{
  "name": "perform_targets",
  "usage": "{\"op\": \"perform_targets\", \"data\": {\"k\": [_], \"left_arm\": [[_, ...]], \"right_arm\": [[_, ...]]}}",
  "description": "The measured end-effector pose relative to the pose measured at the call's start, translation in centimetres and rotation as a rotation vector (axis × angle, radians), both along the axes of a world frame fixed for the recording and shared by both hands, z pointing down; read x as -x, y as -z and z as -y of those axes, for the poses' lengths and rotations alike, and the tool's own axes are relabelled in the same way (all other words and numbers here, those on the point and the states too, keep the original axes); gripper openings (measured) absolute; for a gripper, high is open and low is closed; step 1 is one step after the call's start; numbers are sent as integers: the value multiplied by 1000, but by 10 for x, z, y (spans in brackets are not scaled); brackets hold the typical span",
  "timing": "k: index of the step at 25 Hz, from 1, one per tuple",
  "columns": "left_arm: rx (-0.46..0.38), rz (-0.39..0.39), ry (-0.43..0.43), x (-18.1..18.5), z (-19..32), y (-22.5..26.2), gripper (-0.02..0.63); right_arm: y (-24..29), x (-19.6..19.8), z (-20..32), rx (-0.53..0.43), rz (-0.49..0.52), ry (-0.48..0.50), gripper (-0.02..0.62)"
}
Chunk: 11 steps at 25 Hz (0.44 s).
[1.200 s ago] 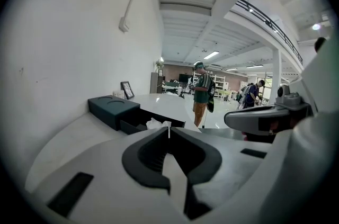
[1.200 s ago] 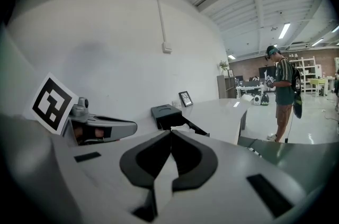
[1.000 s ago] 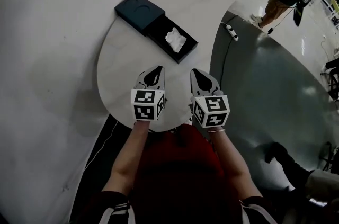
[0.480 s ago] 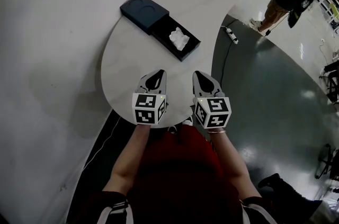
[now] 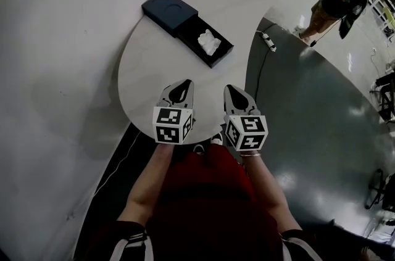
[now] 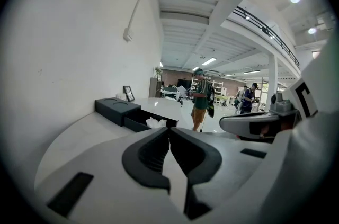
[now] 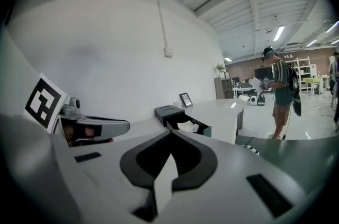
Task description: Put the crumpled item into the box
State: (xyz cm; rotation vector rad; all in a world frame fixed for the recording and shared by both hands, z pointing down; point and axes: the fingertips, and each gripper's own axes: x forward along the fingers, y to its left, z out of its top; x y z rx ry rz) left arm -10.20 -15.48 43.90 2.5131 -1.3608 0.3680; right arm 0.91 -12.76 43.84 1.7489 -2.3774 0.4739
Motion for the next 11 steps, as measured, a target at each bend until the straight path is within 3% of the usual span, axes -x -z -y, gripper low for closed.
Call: {"op": "perform_targets", "data": {"k": [11], "left_arm": [[-14, -14, 6, 5, -3, 4, 25]], "right_arm": [[4, 2, -1, -21, 2, 0, 15]]}}
